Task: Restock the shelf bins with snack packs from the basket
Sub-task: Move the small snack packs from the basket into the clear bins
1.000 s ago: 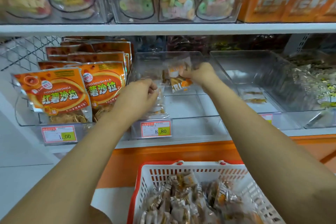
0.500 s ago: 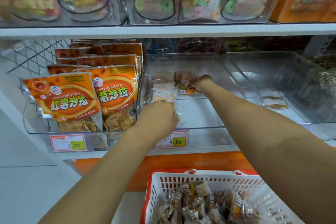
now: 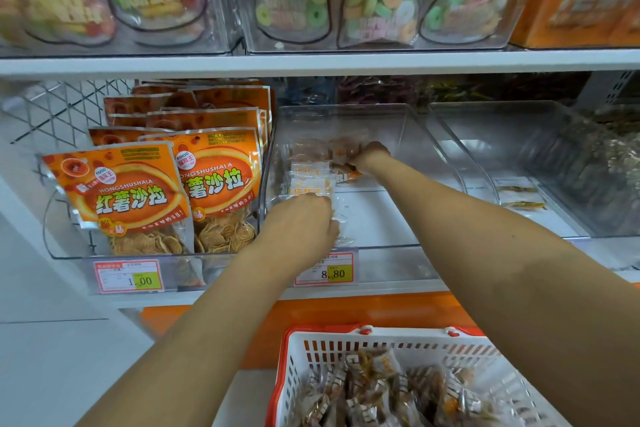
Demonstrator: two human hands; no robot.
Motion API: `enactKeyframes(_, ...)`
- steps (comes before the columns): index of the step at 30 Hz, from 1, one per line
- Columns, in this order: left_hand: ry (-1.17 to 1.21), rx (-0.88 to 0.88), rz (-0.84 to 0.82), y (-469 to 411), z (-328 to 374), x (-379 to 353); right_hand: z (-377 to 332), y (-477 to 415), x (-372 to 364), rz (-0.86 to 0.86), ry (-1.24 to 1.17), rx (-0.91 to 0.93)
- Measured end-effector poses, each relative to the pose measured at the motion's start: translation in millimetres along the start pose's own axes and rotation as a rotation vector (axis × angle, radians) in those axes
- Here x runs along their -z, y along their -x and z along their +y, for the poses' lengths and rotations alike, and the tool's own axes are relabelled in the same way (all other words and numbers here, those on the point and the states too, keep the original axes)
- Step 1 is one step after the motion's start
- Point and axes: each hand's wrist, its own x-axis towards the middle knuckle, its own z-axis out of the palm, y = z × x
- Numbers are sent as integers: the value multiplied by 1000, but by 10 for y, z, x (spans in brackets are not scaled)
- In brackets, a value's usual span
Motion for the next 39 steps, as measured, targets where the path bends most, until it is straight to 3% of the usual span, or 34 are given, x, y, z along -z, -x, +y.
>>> enactKeyframes(5,25,12,10,10,-20,42,79,-71,-47,-5,-358,-130)
enactKeyframes(8,20,18,14,11,-32,41,89,-34,-39,51,-255,-170)
enactKeyframes(12,39,23,10,12,-39,42,-6,116,81,-35,-125,-95)
enactKeyframes(16,20,27,20,-1,-27,32,-209,361,106,-167,-364,12)
enactKeyframes(22,-15,33,0,4,-6,23,-415,323,-224,-335,-826,-274)
enactKeyframes(26,33,66,-10,28,-42,67,-296,7,-445,-353,-966,-308)
enactKeyframes(31,90,95,-7,84,-79,133,-301,599,-34,-411,-960,-209)
enactKeyframes(34,116,87,76,168,-11,199,-289,897,227,-235,-769,-16)
enactKeyframes(37,177,27,265,276,96,274,-138,1216,465,-71,-613,164)
enactKeyframes(39,227,-34,249,363,205,302,61,1527,597,7,-484,264)
